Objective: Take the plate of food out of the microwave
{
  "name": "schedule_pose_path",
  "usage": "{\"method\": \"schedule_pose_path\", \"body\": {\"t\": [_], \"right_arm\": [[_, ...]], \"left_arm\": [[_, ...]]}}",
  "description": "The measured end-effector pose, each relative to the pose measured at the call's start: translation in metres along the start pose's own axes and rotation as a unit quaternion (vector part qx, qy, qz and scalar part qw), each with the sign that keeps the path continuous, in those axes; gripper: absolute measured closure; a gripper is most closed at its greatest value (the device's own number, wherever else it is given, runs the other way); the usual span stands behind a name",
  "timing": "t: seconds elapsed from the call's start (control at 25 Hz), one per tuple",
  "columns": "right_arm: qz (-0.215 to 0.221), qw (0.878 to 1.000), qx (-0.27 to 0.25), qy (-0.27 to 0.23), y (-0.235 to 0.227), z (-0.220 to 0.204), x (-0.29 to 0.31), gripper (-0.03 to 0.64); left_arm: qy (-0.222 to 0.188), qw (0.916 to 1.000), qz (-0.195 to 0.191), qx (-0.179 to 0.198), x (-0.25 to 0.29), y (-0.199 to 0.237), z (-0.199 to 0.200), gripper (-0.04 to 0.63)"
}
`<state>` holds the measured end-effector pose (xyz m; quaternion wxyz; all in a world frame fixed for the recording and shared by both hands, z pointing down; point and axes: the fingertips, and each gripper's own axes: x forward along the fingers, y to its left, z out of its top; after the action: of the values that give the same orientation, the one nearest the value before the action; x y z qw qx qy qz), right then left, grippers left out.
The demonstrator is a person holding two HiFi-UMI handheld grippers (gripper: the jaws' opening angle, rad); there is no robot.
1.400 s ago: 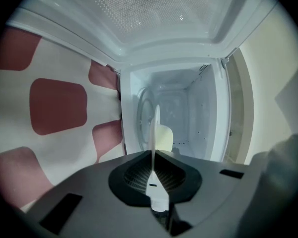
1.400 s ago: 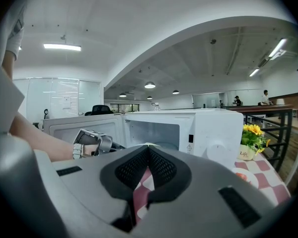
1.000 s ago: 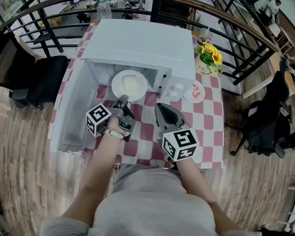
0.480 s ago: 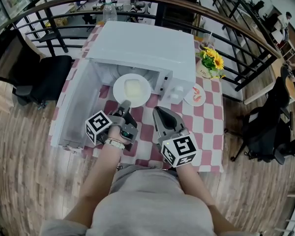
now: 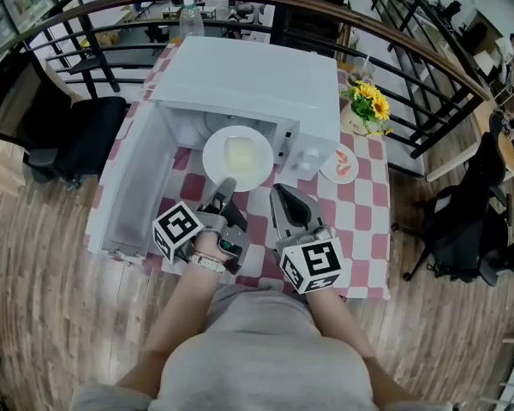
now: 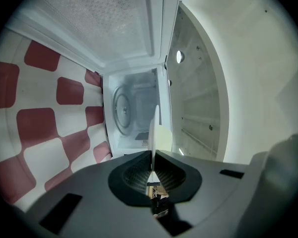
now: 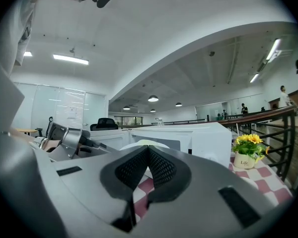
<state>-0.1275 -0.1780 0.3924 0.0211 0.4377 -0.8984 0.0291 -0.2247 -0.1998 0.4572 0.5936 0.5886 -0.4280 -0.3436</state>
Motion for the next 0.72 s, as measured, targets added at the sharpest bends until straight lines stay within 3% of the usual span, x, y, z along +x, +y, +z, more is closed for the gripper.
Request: {"method": "schedule_pose_path", "body": {"t": [0.32, 0.72], "right_arm": [[-0.006, 1.000, -0.003, 0.006, -0.002, -0.004, -0.002, 0.594], [0.034, 0.999, -0.027, 0.012, 0.001, -0.007, -0.014, 0.594]], "left_arm": [[0.004, 0.9997, -0.017, 0.016, 0.003, -0.012, -0.015, 0.578], [-0.023, 0.9993, -0.022, 0.019, 0.002, -0.016, -0.031, 0.578]]}}
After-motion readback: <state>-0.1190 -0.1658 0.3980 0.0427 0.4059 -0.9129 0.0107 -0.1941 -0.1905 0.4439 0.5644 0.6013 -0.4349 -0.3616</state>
